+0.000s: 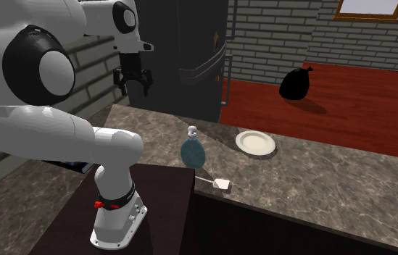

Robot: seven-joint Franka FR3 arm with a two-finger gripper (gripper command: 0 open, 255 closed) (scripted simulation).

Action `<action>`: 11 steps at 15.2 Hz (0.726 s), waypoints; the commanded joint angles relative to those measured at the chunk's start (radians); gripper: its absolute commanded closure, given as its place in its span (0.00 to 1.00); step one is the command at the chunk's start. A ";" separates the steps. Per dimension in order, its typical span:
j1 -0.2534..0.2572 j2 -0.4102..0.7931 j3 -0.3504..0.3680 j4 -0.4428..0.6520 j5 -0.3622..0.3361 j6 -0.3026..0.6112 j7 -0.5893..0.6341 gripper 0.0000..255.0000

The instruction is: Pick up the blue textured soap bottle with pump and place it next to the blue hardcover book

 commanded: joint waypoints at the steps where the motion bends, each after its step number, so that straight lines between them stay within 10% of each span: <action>1: 0.000 0.000 0.000 0.000 0.000 0.000 0.000 0.00; 11: -0.076 0.196 -0.110 -0.095 -0.146 0.321 -0.106 0.00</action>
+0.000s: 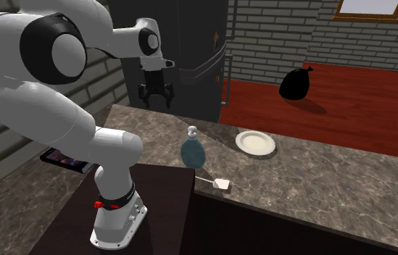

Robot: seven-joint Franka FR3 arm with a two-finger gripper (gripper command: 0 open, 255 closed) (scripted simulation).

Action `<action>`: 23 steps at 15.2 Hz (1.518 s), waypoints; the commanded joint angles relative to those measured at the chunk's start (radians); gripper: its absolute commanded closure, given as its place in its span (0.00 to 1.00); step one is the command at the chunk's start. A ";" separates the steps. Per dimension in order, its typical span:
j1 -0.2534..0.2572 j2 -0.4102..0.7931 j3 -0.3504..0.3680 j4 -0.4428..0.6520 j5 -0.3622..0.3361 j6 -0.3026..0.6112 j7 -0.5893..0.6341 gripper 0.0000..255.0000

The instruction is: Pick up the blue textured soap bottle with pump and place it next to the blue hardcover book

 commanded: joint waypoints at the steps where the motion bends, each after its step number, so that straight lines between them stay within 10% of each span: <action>1: -0.020 0.049 -0.028 -0.013 -0.033 0.073 -0.024 0.00; 14: -0.107 0.474 -0.154 0.089 -0.149 0.456 -0.122 0.00; 23: -0.120 0.542 -0.169 0.047 -0.164 0.569 -0.116 0.00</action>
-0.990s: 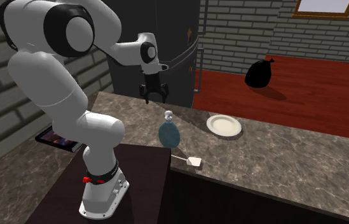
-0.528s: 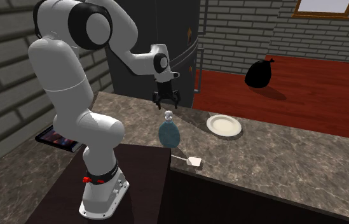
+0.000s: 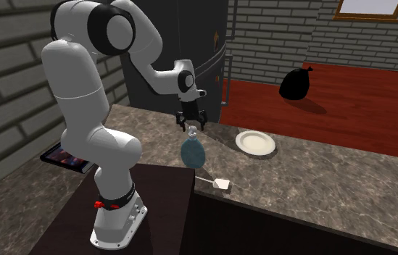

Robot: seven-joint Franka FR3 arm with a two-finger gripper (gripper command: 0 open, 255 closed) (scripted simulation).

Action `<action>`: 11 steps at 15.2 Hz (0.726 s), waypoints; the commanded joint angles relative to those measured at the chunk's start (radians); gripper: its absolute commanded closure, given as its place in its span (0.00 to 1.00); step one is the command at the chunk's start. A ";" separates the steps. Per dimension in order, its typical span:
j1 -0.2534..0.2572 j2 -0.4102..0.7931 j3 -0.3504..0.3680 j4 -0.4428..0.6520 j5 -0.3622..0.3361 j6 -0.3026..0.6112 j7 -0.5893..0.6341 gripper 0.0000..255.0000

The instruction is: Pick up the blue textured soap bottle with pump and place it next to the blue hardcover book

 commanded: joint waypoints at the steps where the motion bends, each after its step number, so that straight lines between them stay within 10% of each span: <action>1: -0.001 0.002 -0.001 -0.005 -0.002 0.007 0.001 0.00; 6: -0.001 0.002 -0.001 -0.005 -0.002 0.007 0.001 0.00; 7: -0.001 0.002 -0.001 -0.005 -0.002 0.007 0.001 1.00; 11: -0.001 0.002 -0.001 -0.004 -0.002 0.007 0.001 1.00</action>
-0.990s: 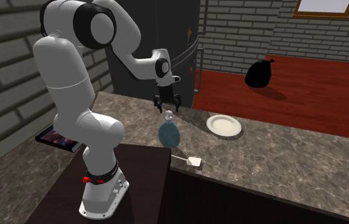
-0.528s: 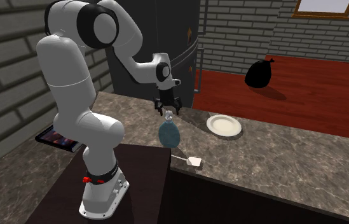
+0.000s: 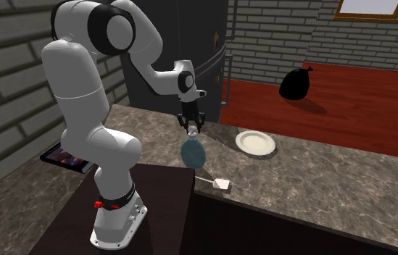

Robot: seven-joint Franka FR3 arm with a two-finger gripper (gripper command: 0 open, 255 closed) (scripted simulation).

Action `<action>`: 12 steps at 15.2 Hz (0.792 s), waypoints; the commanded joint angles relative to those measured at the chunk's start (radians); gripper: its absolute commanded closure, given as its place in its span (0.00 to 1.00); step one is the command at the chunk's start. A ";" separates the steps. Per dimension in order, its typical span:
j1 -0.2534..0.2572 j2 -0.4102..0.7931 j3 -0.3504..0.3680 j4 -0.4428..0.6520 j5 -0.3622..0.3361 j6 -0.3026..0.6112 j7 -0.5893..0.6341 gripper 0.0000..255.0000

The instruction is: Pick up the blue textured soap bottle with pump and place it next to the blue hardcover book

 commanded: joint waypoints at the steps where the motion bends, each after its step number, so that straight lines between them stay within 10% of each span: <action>1: 0.000 0.001 0.000 -0.001 0.000 0.000 0.000 1.00; 12: 0.003 -0.076 0.005 0.026 0.006 -0.102 -0.017 1.00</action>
